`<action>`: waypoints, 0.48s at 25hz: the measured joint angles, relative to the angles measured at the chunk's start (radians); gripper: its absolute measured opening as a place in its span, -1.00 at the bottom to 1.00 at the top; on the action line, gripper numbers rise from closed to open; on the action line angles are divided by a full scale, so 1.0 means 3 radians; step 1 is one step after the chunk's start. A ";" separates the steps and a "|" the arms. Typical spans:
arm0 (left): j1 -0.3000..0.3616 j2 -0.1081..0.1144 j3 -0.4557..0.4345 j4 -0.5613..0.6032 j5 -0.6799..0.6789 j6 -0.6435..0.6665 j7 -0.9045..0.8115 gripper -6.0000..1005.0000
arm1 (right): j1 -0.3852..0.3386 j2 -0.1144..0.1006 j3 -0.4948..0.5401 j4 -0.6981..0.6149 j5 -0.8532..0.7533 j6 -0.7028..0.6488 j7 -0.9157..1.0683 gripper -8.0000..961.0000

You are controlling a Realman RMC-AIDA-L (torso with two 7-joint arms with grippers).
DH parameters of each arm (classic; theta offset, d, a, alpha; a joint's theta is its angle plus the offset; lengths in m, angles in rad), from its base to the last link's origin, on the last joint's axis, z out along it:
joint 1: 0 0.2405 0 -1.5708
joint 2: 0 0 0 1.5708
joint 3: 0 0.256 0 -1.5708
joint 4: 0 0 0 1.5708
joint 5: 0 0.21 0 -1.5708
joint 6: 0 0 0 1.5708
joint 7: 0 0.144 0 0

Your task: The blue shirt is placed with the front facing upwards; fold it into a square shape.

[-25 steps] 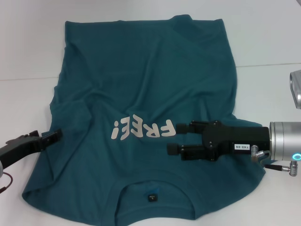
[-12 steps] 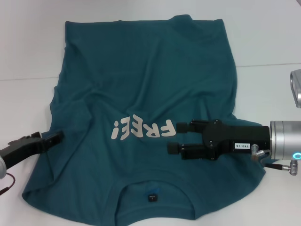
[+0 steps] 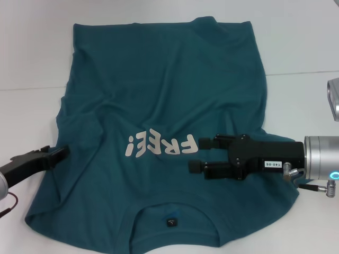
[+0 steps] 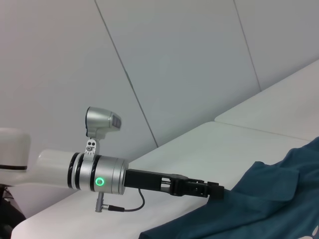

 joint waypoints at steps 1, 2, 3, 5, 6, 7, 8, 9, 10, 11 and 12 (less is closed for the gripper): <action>-0.0001 0.0000 0.0000 0.0003 0.0000 -0.0002 0.0000 0.22 | -0.0001 0.0000 0.0000 0.0001 0.0001 -0.0002 -0.0002 0.84; -0.0001 0.0000 0.0000 0.0004 0.0000 -0.0003 -0.0001 0.14 | -0.0002 0.0000 0.0000 0.0001 0.0001 -0.0003 -0.0004 0.84; -0.0001 0.0000 0.0000 0.0004 0.0000 -0.0005 -0.0003 0.06 | -0.0004 0.0000 0.0000 0.0001 0.0001 -0.0004 -0.0007 0.84; -0.0001 0.0000 0.0000 0.0006 0.0000 -0.0006 -0.0005 -0.04 | -0.0005 0.0000 0.0000 0.0001 0.0002 -0.0005 -0.0010 0.84; -0.0001 0.0000 0.0000 0.0007 0.0000 -0.0006 -0.0005 -0.09 | -0.0006 0.0000 0.0000 0.0001 0.0002 -0.0005 -0.0011 0.84; -0.0001 0.0000 0.0000 0.0008 0.0000 -0.0006 -0.0005 -0.14 | -0.0006 0.0000 0.0000 0.0001 0.0002 -0.0005 -0.0011 0.84; 0.0000 0.0000 0.0000 0.0009 0.0000 -0.0006 -0.0006 -0.19 | -0.0007 0.0000 0.0000 0.0001 0.0002 -0.0005 -0.0011 0.84; 0.0000 0.0000 0.0000 0.0009 -0.0001 -0.0006 -0.0006 -0.23 | -0.0008 0.0000 0.0000 0.0001 0.0002 -0.0005 -0.0011 0.84; 0.0000 0.0000 0.0000 0.0010 -0.0001 -0.0006 -0.0006 -0.28 | -0.0009 0.0000 0.0000 0.0001 0.0002 -0.0007 -0.0011 0.84; 0.0001 0.0000 0.0000 0.0011 -0.0002 -0.0006 -0.0007 -0.33 | -0.0010 0.0000 0.0000 0.0001 0.0002 -0.0008 -0.0011 0.84; 0.0001 0.0000 0.0000 0.0012 -0.0002 -0.0003 -0.0009 -0.38 | -0.0010 0.0000 0.0000 0.0001 0.0002 -0.0010 -0.0011 0.84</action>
